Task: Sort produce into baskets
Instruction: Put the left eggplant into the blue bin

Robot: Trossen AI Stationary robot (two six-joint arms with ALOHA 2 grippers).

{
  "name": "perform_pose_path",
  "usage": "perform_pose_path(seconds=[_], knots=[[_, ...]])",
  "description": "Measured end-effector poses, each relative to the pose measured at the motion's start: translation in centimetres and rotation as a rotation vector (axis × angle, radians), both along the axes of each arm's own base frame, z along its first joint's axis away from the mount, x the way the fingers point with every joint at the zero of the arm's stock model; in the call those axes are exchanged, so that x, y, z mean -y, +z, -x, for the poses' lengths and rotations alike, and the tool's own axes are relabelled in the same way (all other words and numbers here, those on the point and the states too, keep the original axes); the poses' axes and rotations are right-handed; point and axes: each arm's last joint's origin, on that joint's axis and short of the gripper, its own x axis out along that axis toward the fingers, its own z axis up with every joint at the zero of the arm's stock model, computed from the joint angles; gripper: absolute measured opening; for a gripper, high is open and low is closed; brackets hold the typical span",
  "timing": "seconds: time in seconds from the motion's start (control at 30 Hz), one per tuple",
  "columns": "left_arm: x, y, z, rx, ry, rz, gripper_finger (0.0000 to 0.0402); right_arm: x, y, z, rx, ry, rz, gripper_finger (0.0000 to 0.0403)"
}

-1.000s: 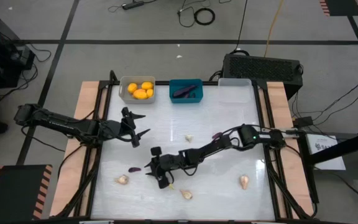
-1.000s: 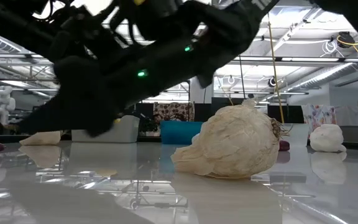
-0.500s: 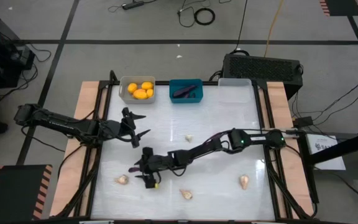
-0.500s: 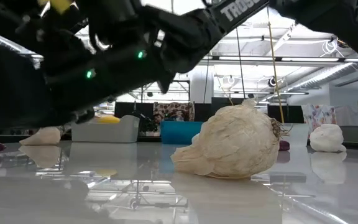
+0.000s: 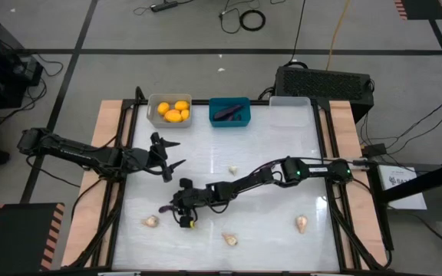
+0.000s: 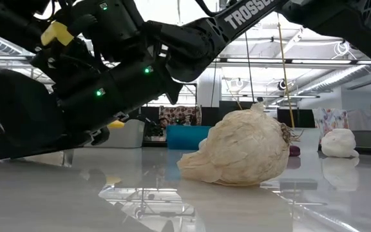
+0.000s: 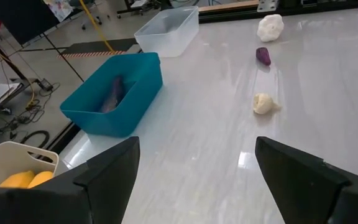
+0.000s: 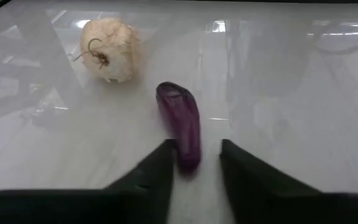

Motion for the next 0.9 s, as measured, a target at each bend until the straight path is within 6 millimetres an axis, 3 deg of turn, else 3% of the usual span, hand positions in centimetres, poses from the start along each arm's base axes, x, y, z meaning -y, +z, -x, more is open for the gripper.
perform_pose_path(seconds=[0.17,0.33,0.43,0.63,0.9], knots=[[0.0,0.0,0.0,0.001,0.001,0.002,0.0327,0.0,-0.2,0.1,-0.021,0.007,0.005,0.002],[0.0,0.0,0.0,0.0,0.001,0.002,0.0327,0.2,1.4,0.6,-0.087,0.016,0.035,0.0016],[0.0,0.0,0.0,0.0,0.001,0.001,0.0327,0.9,3.7,1.4,-0.162,0.009,0.056,0.0011],[0.0,0.0,0.0,0.002,0.0,0.001,0.0327,3.6,10.6,4.5,-0.35,0.021,0.153,0.0004],[0.0,0.0,0.0,0.004,0.007,0.003,0.0327,9.0,16.0,8.3,-0.524,-0.06,0.203,0.0005]])
